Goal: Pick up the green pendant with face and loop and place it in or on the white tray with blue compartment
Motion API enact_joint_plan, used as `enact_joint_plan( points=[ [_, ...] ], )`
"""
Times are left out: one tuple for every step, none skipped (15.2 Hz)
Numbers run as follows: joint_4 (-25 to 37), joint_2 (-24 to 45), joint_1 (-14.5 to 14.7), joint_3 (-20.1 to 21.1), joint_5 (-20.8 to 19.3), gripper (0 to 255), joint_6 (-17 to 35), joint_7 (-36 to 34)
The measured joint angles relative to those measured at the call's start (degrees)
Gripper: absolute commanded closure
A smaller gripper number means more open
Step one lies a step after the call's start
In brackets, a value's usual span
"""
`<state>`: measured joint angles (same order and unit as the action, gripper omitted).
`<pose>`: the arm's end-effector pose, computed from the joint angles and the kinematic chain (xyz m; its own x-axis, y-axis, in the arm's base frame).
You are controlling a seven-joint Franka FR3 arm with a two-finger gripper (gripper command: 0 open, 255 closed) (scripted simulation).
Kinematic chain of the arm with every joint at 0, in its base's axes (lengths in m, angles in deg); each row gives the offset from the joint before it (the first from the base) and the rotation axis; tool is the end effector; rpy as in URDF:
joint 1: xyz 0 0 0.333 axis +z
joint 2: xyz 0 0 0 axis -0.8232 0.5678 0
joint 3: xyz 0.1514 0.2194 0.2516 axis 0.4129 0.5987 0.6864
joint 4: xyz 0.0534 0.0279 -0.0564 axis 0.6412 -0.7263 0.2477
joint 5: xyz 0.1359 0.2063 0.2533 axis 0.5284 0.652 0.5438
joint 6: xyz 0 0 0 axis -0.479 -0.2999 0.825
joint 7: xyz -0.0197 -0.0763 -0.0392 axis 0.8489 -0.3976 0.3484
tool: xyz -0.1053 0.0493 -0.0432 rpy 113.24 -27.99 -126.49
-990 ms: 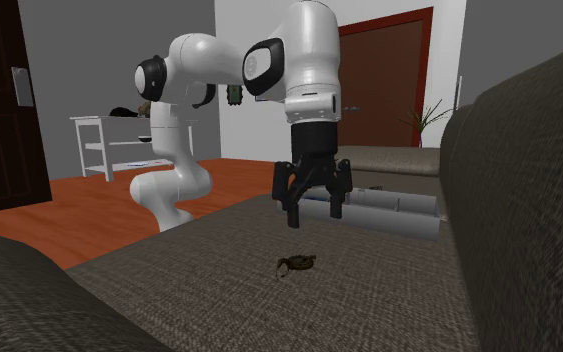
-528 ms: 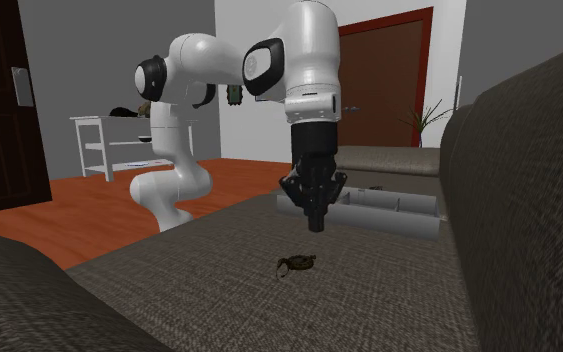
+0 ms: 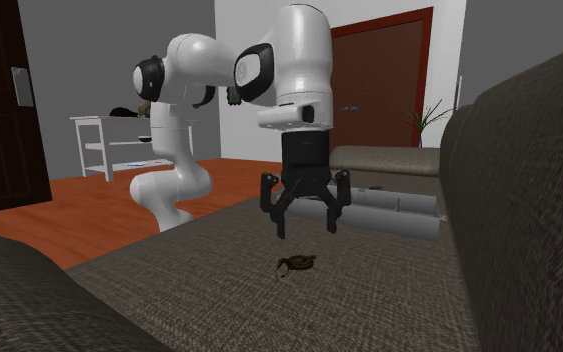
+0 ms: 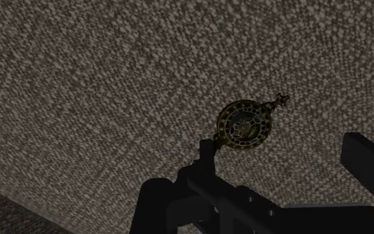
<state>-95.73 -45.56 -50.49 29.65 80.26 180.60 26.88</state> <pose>0.5247 0.1318 0.5558 0.9574 -0.2707 0.1006 -0.2717 -0.9624 -0.0045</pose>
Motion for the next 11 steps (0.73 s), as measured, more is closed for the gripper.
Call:
enact_joint_plan(
  points=[
    [0.0,0.2,-0.4,-0.5,0.2,0,0.0,-5.8],
    [-0.4,0.3,-0.6,-0.7,0.3,0,0.4,-8.8],
    [-1.1,0.4,-0.7,-0.9,0.4,0,1.1,-10.4],
    [-1.5,0.7,-0.7,-0.9,0.4,0,1.8,-11.3],
    [-2.1,0.8,-0.8,-1.0,0.4,0,2.5,-11.6],
    [-2.4,1.0,-0.8,-1.0,0.3,0,3.0,-11.8],
    [-3.1,1.2,-0.8,-1.0,0.3,0,3.8,-12.0],
    [-3.8,1.5,-0.9,-1.1,0.2,0,4.9,-12.0],
    [-3.9,1.9,-0.9,-1.1,0.1,0,5.4,-12.1],
    [-4.1,1.9,-0.9,-1.1,0.1,0,5.6,-12.2],
    [-4.2,1.9,-0.9,-1.1,0.1,0,5.7,-12.2]
  ],
)
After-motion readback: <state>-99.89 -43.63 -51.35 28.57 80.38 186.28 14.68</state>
